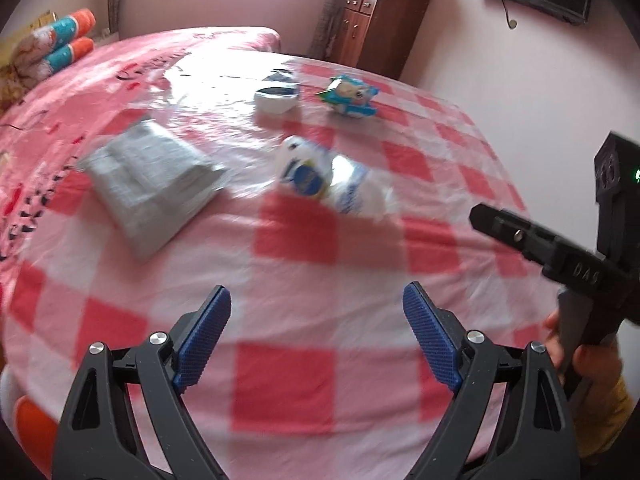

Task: Collect trash
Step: 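Approach and grasp the white Magic bottle with the left gripper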

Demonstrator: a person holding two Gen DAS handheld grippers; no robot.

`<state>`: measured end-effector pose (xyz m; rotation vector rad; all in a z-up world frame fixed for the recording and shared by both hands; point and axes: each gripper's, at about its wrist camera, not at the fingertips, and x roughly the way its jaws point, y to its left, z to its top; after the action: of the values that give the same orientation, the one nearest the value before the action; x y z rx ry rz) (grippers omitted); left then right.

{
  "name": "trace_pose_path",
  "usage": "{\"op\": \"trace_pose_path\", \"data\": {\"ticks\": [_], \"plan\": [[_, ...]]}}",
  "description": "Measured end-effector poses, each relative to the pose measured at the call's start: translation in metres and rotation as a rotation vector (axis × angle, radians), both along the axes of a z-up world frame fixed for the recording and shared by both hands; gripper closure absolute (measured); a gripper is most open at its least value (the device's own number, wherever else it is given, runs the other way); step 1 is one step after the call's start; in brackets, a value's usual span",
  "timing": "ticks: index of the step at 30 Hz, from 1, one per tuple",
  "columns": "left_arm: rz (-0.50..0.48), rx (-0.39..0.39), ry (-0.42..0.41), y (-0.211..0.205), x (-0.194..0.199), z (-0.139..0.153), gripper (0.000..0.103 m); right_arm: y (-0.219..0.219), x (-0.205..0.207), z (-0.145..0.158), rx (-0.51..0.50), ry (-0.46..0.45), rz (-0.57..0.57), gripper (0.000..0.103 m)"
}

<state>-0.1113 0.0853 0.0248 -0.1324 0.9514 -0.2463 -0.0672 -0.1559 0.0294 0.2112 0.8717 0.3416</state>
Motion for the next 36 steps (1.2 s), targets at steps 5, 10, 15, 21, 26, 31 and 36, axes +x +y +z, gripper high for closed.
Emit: {"op": "trace_pose_path", "data": {"ticks": [5, 10, 15, 21, 26, 31, 36], "plan": [[0.008, -0.118, 0.044, -0.012, 0.031, -0.003, 0.015, -0.016, 0.012, -0.002, 0.008, 0.009, -0.03, 0.008], [0.028, -0.094, 0.04, -0.03, 0.058, -0.005, 0.015, -0.029, 0.023, -0.004, -0.005, 0.01, -0.048, 0.008], [0.033, -0.059, 0.035, -0.04, 0.078, -0.007, 0.015, -0.035, 0.035, -0.006, -0.008, 0.012, -0.05, 0.008], [0.051, -0.004, 0.041, -0.048, 0.102, -0.013, 0.015, -0.034, 0.051, -0.007, 0.01, 0.027, -0.039, 0.008], [0.075, 0.077, 0.007, -0.049, 0.106, -0.014, 0.026, -0.034, 0.07, -0.014, 0.06, 0.077, -0.037, 0.008], [0.097, 0.1, -0.018, -0.045, 0.106, -0.013, 0.044, -0.029, 0.094, -0.017, 0.099, 0.095, -0.036, 0.008], [0.099, 0.071, -0.029, -0.037, 0.107, -0.013, 0.06, -0.016, 0.118, -0.015, 0.117, 0.093, -0.015, 0.008]]}}
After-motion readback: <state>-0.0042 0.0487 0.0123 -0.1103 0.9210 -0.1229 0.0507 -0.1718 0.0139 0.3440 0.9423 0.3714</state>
